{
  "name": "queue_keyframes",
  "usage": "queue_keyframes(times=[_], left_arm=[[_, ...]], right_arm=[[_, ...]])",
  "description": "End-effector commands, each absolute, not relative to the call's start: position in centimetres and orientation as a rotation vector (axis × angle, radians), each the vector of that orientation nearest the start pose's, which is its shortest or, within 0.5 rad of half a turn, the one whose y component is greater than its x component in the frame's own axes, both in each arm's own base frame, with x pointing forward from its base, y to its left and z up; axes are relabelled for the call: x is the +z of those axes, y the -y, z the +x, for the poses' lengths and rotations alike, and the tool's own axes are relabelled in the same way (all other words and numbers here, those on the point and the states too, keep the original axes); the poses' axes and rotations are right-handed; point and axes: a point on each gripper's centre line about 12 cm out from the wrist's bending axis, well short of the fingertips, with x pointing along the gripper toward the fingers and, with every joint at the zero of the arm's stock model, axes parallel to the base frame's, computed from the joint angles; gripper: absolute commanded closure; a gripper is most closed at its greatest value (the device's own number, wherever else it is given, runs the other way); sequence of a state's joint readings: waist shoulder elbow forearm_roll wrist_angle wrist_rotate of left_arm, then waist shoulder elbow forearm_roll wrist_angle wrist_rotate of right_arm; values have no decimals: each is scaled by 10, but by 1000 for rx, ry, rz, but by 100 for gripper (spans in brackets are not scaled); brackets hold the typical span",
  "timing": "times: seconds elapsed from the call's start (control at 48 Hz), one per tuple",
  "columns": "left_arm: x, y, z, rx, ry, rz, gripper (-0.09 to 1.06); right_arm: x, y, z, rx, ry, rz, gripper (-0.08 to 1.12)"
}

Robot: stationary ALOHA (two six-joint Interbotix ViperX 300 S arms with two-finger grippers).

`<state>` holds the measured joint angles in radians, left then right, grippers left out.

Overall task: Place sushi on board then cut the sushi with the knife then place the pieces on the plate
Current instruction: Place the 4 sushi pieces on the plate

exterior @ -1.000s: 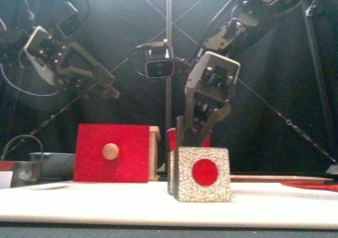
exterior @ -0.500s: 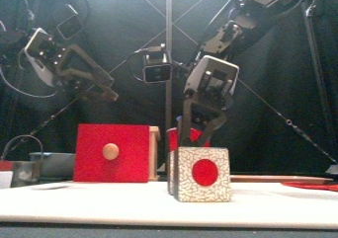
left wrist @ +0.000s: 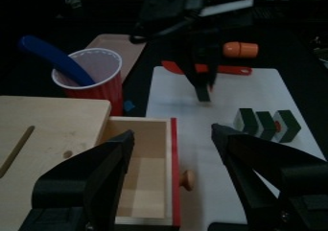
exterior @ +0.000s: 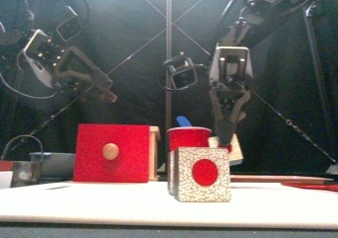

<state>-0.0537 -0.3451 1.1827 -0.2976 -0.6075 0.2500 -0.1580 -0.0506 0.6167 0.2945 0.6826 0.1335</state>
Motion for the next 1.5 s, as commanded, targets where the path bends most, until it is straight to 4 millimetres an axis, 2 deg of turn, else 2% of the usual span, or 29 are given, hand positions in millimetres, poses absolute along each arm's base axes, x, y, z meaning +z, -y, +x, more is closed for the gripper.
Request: queue_keyframes(times=[0.021,0.125,0.229,0.438,0.625,0.792,1.042,1.5], left_arm=[[183,-6,272,118,-227,33,-1],[183,-7,272,119,-229,32,-1],[182,-7,271,119,-230,34,-1],[181,-7,271,120,-233,35,-1],[177,-7,268,117,-247,35,-1],[178,-7,268,117,-244,37,-1],[178,-5,268,103,-242,56,-1],[165,-3,257,88,-282,65,-1]], right_arm=[[179,49,314,-294,-1088,583,56],[176,68,291,-397,-1028,596,56],[173,86,280,-497,-953,656,56],[171,130,275,-695,-801,781,56],[159,155,274,-842,-790,887,51],[151,165,274,-949,-835,905,45],[151,175,284,-1047,-798,950,44],[147,187,304,-1089,-810,932,42]])
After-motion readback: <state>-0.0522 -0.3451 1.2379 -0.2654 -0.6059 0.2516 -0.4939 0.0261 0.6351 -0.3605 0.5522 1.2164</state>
